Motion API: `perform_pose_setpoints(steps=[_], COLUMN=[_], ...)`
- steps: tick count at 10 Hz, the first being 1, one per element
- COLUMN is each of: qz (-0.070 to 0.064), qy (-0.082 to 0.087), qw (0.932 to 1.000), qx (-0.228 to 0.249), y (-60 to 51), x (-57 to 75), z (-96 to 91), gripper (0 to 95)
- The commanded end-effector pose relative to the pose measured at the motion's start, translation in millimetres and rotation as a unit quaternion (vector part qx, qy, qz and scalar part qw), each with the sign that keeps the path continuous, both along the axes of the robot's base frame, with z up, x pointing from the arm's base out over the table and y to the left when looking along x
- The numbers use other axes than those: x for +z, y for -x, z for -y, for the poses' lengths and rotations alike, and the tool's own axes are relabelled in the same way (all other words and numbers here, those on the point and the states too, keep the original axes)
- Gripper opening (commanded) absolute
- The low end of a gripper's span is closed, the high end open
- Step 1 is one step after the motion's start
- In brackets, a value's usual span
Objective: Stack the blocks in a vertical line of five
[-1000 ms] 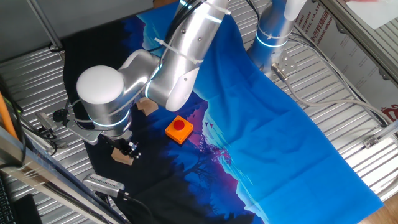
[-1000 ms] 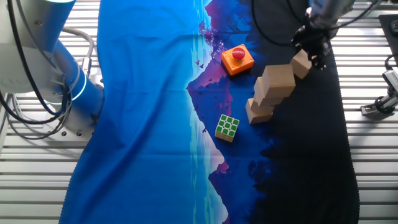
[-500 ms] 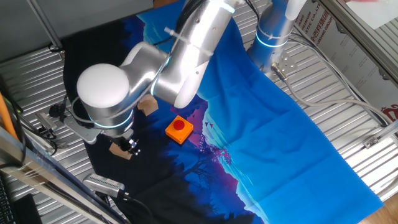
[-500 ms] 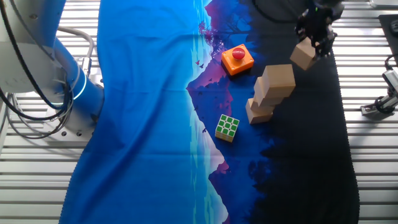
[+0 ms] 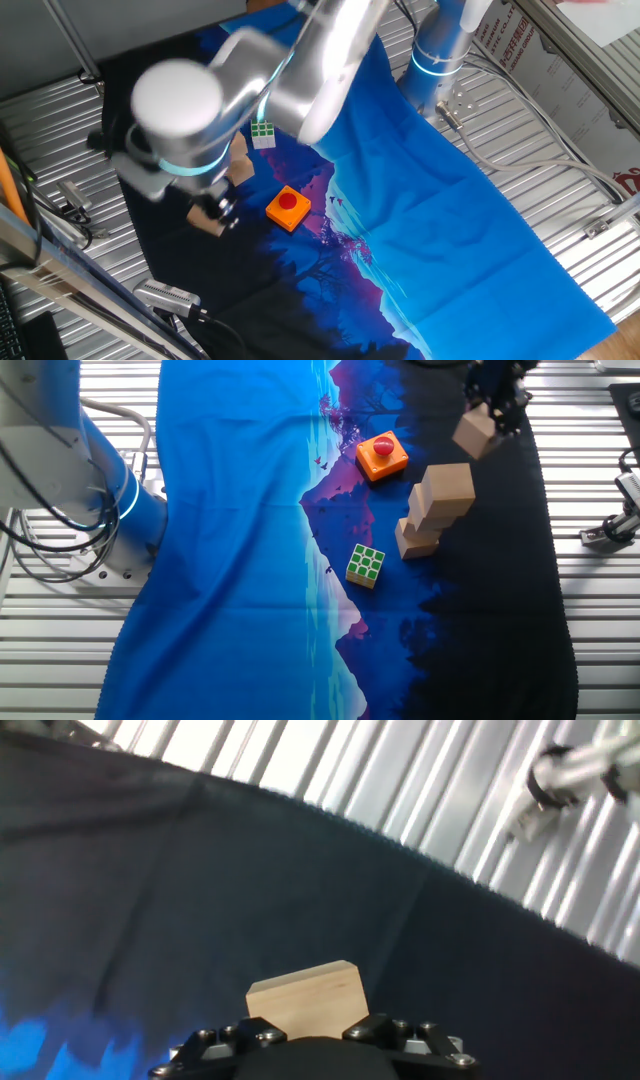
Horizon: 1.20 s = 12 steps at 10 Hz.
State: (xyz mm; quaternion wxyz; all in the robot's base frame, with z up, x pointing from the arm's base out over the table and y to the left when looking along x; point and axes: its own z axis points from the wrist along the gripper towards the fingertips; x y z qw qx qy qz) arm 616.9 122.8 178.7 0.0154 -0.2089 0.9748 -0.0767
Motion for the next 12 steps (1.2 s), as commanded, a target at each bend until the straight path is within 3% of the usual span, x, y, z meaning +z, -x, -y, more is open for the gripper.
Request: perform_pose_setpoints(steps=[1,3,6,10,12], qz=[-0.005,-0.002,0.002,0.006,0.013], qy=[0.001,-0.002,-0.004,-0.007,-0.015], qw=[0.9999,0.9998,0.9994,0.9987,0.9975], qx=[-0.011,-0.02,-0.034,-0.05,-0.067], y=[16.5,37.0,66.4,89.5,96.3], x=[30.9,61.1,95.2,123.4,127.7], z=[10.1,26.9,57.9,79.1,85.3], gripper=[0.0,0.0,0.0,0.0,0.0])
